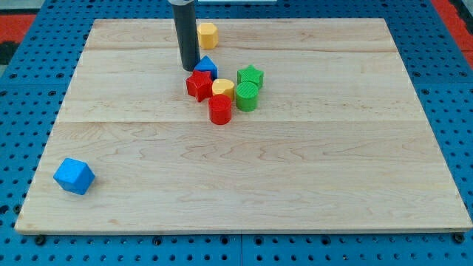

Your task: Move the hexagon to the top center

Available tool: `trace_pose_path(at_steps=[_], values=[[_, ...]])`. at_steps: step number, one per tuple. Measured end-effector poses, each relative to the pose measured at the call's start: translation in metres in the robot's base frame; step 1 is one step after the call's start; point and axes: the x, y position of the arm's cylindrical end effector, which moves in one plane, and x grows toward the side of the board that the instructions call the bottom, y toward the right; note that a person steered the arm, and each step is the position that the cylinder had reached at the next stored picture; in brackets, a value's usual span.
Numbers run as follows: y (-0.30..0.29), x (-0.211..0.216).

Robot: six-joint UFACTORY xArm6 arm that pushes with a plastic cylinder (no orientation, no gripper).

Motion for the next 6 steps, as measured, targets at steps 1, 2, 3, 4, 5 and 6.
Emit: trace_pose_path(at_steps=[1, 2, 3, 4, 5, 6], values=[[0.008, -0.001], [-0.008, -0.056], [0.027, -0.099], [0.054, -0.108], [0.055, -0.083], [0.129, -0.088]])
